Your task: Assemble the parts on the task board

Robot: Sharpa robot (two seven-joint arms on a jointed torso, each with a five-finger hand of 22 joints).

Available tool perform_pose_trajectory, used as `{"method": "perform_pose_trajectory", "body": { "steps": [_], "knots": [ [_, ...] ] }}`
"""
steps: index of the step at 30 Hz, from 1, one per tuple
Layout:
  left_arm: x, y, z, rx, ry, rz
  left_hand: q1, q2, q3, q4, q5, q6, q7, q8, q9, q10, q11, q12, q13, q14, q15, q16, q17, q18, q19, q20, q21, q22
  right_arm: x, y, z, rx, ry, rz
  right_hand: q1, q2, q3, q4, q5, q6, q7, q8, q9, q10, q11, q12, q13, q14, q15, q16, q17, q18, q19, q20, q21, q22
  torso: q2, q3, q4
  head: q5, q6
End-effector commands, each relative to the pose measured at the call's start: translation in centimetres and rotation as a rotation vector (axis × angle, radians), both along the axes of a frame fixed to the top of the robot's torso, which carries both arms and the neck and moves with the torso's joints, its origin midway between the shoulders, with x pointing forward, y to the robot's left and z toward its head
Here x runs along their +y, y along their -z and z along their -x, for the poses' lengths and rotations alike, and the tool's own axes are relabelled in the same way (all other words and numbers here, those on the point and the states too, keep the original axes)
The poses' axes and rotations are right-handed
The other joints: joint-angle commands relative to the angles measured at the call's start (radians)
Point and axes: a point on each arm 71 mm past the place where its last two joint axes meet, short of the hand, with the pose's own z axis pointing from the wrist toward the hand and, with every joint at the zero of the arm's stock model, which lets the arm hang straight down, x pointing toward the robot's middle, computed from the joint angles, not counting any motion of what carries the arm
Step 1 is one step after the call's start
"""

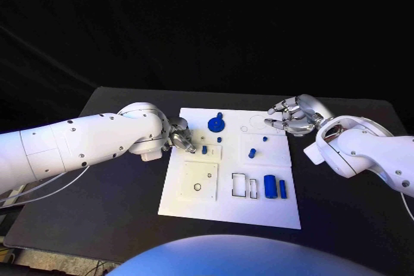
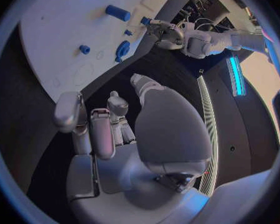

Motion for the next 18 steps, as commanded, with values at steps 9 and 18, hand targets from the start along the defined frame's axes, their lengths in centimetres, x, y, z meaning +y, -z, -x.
{"method": "perform_pose_trajectory", "body": {
  "steps": [9,18],
  "knots": [
    [-0.18,0.37,0.4,0.052,0.025,-0.01,0.005,0.012,0.15,-0.147,-0.005,0.025,-0.02,0.004,0.001,0.006,0.001,0.003,0.002,0.106,-0.007,0.004,0.263,-0.013,0.005,0.003,0.004,0.163,0.13,0.05,0.04,0.003,-0.01,0.005,-0.007,-0.001,0.004,-0.001,0.004,-0.008,0.002,0.005,0.001,-0.004,0.001,0.006,-0.001,0.024,-0.004,-0.007,0.01,0.009,0.001,0.0,-0.007,0.05,-0.001,0.0005,0.0008,0.0,-0.002],
    [-0.23,0.38,0.23,0.052,0.018,-0.014,0.005,0.012,0.15,-0.147,-0.005,0.025,-0.02,0.004,0.001,0.006,0.001,0.003,0.002,0.106,-0.007,0.004,0.263,-0.013,0.005,0.003,0.004,0.163,0.17,0.04,0.06,0.003,-0.011,0.005,-0.007,-0.001,0.004,-0.001,0.004,-0.008,0.002,0.005,0.001,-0.004,0.001,0.006,-0.001,0.024,-0.004,-0.007,0.01,0.009,0.001,0.0,-0.007,0.05,0.0,0.0009,-0.0007,0.0,-0.002]
  ]
}}
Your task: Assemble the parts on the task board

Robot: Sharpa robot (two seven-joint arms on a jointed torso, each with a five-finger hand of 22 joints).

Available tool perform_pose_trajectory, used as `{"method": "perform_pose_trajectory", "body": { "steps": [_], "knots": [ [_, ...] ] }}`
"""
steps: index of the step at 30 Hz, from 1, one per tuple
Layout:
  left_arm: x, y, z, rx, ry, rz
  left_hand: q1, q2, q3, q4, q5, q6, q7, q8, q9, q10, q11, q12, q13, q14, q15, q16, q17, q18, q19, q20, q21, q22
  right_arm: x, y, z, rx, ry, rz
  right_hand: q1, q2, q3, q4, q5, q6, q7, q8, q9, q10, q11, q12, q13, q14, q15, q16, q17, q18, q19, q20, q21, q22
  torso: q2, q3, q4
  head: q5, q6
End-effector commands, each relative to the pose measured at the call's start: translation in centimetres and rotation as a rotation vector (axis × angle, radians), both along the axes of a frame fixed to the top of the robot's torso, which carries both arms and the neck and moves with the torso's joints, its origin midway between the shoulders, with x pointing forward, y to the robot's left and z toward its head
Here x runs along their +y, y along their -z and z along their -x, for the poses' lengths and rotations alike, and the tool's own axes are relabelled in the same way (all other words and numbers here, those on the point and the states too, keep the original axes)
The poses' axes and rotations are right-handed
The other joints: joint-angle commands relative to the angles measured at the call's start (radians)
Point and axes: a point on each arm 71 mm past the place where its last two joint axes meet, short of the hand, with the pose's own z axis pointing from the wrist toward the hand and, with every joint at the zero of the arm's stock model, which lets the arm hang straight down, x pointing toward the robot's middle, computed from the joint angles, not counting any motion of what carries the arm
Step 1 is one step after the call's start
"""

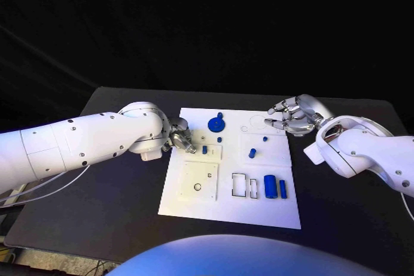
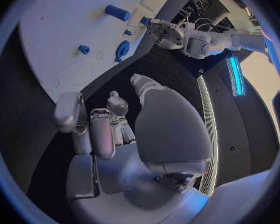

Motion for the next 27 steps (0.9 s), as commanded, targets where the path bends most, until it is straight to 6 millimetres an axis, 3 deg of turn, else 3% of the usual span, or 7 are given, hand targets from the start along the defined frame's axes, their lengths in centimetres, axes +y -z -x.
{"method": "perform_pose_trajectory", "body": {
  "steps": [1,27],
  "knots": [
    [-0.19,0.4,0.22,0.037,0.011,-0.011,0.001,0.008,0.15,-0.147,-0.002,0.024,-0.021,0.003,0.001,0.006,0.001,0.003,0.001,0.106,-0.007,0.004,0.264,-0.013,0.005,0.003,0.004,0.163,0.13,0.04,0.07,0.002,-0.01,0.005,-0.007,-0.001,0.004,-0.001,0.004,-0.008,0.002,0.005,0.001,-0.004,0.001,0.006,-0.001,0.024,-0.004,-0.007,0.01,0.009,0.001,0.0,-0.007,0.049,0.001,0.0002,-0.0009,0.0,-0.001],
    [-0.72,0.89,-0.4,0.078,-0.018,-0.037,-0.005,0.012,0.152,-0.143,-0.019,0.026,-0.02,-0.002,-0.001,0.009,0.003,0.003,0.0,0.106,-0.006,0.004,0.264,-0.014,0.006,0.003,0.004,0.165,0.21,0.04,0.05,0.002,-0.012,0.004,-0.007,-0.002,0.005,-0.002,0.006,-0.011,0.002,0.009,0.0,-0.005,0.001,0.007,-0.003,0.024,-0.004,-0.007,0.01,0.009,0.001,0.0,-0.009,0.049,0.001,-0.0006,0.0001,-0.002,-0.001]
  ]
}}
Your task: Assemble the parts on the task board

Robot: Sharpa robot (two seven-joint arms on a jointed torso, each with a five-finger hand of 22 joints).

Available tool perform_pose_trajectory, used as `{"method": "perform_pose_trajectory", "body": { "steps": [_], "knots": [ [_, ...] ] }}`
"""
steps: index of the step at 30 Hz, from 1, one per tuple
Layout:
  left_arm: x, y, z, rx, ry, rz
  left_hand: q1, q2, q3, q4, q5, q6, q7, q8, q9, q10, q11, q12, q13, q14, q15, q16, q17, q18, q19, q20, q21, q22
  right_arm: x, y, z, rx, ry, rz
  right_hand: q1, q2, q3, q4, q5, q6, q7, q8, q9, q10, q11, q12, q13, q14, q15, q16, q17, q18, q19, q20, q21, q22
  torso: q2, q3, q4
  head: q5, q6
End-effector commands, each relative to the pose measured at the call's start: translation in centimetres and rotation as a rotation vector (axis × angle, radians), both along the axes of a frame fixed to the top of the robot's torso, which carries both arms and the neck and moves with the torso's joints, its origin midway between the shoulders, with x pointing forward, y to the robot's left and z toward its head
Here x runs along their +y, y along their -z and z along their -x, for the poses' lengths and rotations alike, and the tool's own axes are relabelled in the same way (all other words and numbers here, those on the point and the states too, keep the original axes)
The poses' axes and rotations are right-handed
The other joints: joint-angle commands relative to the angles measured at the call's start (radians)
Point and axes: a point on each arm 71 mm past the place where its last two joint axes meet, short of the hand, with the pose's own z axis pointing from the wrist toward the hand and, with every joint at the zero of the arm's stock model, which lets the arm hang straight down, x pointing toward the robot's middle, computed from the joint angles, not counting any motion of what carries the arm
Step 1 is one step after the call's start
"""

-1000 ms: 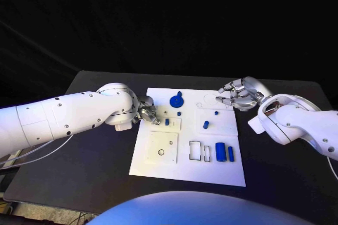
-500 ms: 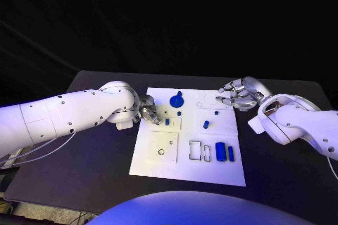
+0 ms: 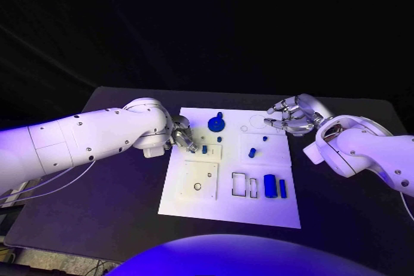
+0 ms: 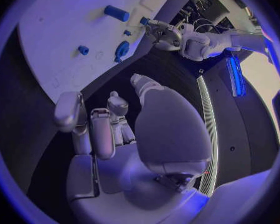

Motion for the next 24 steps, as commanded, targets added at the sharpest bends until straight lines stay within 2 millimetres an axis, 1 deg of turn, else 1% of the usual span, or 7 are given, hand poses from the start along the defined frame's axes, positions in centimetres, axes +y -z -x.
{"method": "perform_pose_trajectory", "body": {
  "steps": [1,6,12,17,20,22,24],
  "knots": [
    [-0.13,0.9,0.43,0.04,-0.002,-0.019,-0.001,0.007,0.152,-0.143,-0.005,0.001,-0.007,-0.004,0.001,0.005,-0.001,0.002,0.0,0.106,-0.006,0.004,0.264,-0.013,0.006,0.003,0.004,0.165,0.13,0.04,0.04,0.001,-0.01,0.005,-0.007,-0.002,0.006,-0.002,0.006,-0.006,-0.003,0.001,0.0,-0.005,0.001,0.007,-0.001,0.024,-0.004,-0.003,0.01,0.009,0.001,0.0,-0.004,0.049,0.001,-0.0003,0.0004,-0.001,0.0],
    [-0.05,0.89,0.32,0.037,-0.011,-0.022,-0.002,0.01,0.154,-0.143,-0.012,0.0,-0.007,-0.006,0.001,0.006,-0.001,0.005,0.003,0.106,-0.006,0.004,0.264,-0.014,0.006,0.003,0.004,0.166,0.14,0.04,0.04,0.001,-0.011,0.005,-0.007,-0.002,0.006,-0.002,0.006,-0.006,-0.003,0.001,0.0,-0.005,0.001,0.007,-0.001,0.024,-0.004,-0.003,0.01,0.009,0.001,0.0,-0.004,0.049,0.001,-0.0001,0.0006,-0.001,0.0],
    [-0.04,0.92,0.29,0.042,-0.011,-0.029,-0.007,0.013,0.156,-0.143,-0.038,-0.004,-0.007,-0.011,0.0,0.006,-0.001,0.004,0.002,0.106,-0.005,0.004,0.264,-0.013,0.005,0.004,0.002,0.166,0.14,0.04,0.05,0.001,-0.011,0.005,-0.007,-0.002,0.006,-0.002,0.006,-0.006,-0.003,0.001,0.0,-0.005,0.001,0.007,-0.001,0.024,-0.004,-0.003,0.01,0.009,0.001,0.0,-0.004,0.049,0.001,-0.0004,0.0006,-0.002,0.0],
    [-0.02,0.99,0.25,0.051,-0.01,-0.041,-0.017,0.012,0.15,-0.139,-0.108,-0.018,-0.005,-0.034,-0.009,0.003,0.001,0.0,-0.001,0.106,-0.003,0.004,0.264,-0.012,0.003,0.006,-0.005,0.166,0.15,0.04,0.07,0.002,-0.012,0.004,-0.007,-0.003,0.007,-0.003,0.007,-0.008,-0.002,0.004,0.0,-0.007,0.001,0.005,-0.004,0.023,-0.004,-0.005,0.008,0.01,-0.001,0.0,-0.007,0.048,0.0,-0.0007,0.0007,-0.003,0.0],
    [0.01,1.04,0.21,0.056,-0.01,-0.047,-0.027,0.005,0.14,-0.132,-0.125,-0.03,-0.006,-0.052,-0.019,0.001,0.002,-0.001,-0.001,0.106,-0.002,0.004,0.264,-0.013,0.004,0.007,-0.006,0.166,0.16,0.04,0.08,0.003,-0.013,0.004,-0.007,-0.003,0.007,-0.003,0.007,-0.008,-0.002,0.004,0.0,-0.007,0.001,0.005,-0.004,0.023,-0.004,-0.005,0.008,0.01,-0.001,0.0,-0.007,0.048,0.0,-0.0008,0.0006,-0.003,0.0],
    [0.05,1.08,0.18,0.059,-0.01,-0.051,-0.043,-0.001,0.125,-0.117,-0.161,-0.023,-0.012,-0.066,-0.033,-0.001,-0.002,0.002,0.001,0.106,-0.005,0.004,0.264,-0.012,0.003,0.005,-0.01,0.166,0.15,0.04,0.09,0.003,-0.013,0.004,-0.007,-0.003,0.007,-0.003,0.007,-0.009,-0.002,0.004,0.0,-0.008,0.001,0.004,-0.006,0.023,-0.004,-0.006,0.007,0.01,-0.001,0.0,-0.008,0.048,0.0,-0.001,0.0006,-0.003,0.0],
    [0.1,1.1,0.15,0.061,-0.011,-0.053,-0.055,-0.005,0.116,-0.107,-0.168,-0.016,-0.014,-0.07,-0.039,-0.003,-0.003,0.002,0.001,0.106,-0.006,0.004,0.264,-0.012,0.004,0.004,-0.011,0.166,0.13,0.04,0.09,0.003,-0.012,0.005,-0.007,-0.003,0.007,-0.003,0.007,-0.009,-0.002,0.004,0.0,-0.008,0.001,0.004,-0.006,0.023,-0.004,-0.006,0.007,0.01,-0.001,0.0,-0.008,0.048,0.0,-0.0011,0.0004,-0.003,0.0]
  ]
}}
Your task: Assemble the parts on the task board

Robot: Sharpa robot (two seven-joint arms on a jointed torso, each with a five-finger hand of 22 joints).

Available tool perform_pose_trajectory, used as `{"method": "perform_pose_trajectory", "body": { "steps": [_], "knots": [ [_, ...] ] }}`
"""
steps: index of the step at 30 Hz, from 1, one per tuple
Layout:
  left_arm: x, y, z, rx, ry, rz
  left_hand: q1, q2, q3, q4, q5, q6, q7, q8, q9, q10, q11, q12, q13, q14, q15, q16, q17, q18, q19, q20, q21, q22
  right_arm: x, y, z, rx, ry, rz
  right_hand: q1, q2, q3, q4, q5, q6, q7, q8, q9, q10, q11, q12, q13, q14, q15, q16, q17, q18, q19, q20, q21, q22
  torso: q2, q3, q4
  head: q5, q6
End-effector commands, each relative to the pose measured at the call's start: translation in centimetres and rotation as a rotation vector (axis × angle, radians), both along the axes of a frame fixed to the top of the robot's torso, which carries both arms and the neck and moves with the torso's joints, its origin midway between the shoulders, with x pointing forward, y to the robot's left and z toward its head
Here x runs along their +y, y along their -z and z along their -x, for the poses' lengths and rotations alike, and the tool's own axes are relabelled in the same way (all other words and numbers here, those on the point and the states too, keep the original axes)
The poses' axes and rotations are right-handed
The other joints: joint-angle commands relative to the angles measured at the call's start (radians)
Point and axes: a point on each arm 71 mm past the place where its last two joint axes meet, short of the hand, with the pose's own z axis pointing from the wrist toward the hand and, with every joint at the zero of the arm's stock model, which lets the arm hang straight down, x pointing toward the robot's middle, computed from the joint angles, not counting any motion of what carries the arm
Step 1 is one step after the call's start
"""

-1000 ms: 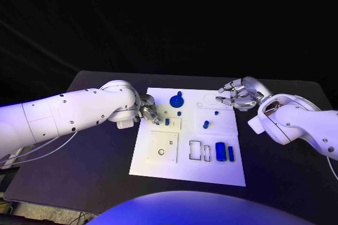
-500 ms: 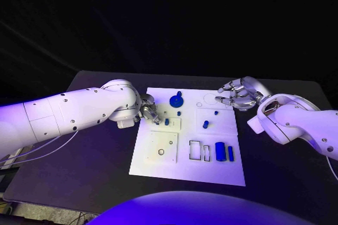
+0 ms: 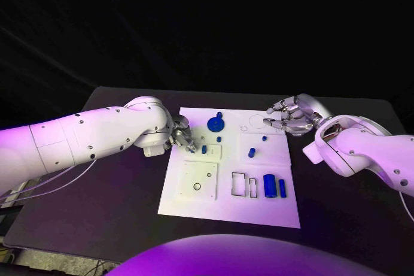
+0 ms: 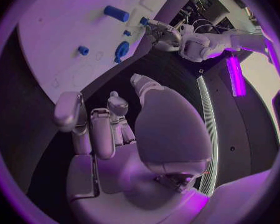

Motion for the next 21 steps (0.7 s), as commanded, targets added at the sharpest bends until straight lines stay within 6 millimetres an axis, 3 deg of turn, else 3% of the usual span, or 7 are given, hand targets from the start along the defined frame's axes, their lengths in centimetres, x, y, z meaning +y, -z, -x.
{"method": "perform_pose_trajectory", "body": {
  "steps": [1,15,21],
  "knots": [
    [0.26,1.18,0.45,0.045,0.001,-0.041,-0.022,-0.005,0.05,-0.045,-0.01,-0.006,-0.022,-0.053,-0.01,-0.003,-0.004,0.002,0.002,0.106,-0.006,0.004,0.263,-0.012,0.004,0.004,-0.007,0.167,0.11,0.04,0.07,0.002,-0.012,0.005,-0.007,-0.003,0.004,0.0,0.003,-0.005,0.001,0.004,0.0,-0.008,0.001,0.004,-0.001,0.023,-0.004,-0.006,0.007,0.01,-0.001,0.0,-0.003,0.048,-0.001,-0.0002,-0.0003,0.0,0.0],
    [0.61,1.27,0.18,0.043,-0.014,-0.045,-0.061,-0.017,0.018,-0.007,-0.05,0.012,-0.023,-0.068,-0.028,-0.006,-0.005,0.004,0.004,0.106,-0.008,0.004,0.263,-0.013,0.006,0.001,-0.01,0.168,0.08,0.04,0.08,0.001,-0.011,0.004,-0.008,-0.004,0.004,0.0,0.003,-0.007,0.002,0.005,0.0,-0.01,0.001,0.003,-0.003,0.021,-0.004,-0.008,0.004,0.011,-0.003,0.0,-0.007,0.046,0.0,0.0004,0.0001,-0.001,0.0],
    [0.73,1.29,0.11,0.042,-0.017,-0.045,-0.079,-0.025,-0.003,0.012,-0.083,0.018,-0.022,-0.073,-0.034,-0.007,-0.004,0.006,0.005,0.106,-0.008,0.004,0.263,-0.013,0.007,0.001,-0.011,0.169,0.04,0.04,0.07,0.001,-0.01,0.004,-0.008,-0.004,0.004,0.0,0.003,-0.007,0.002,0.005,0.0,-0.01,0.001,0.003,-0.003,0.021,-0.004,-0.008,0.004,0.011,-0.003,0.0,-0.007,0.046,0.0,0.0002,-0.0003,-0.001,0.0]
  ]
}}
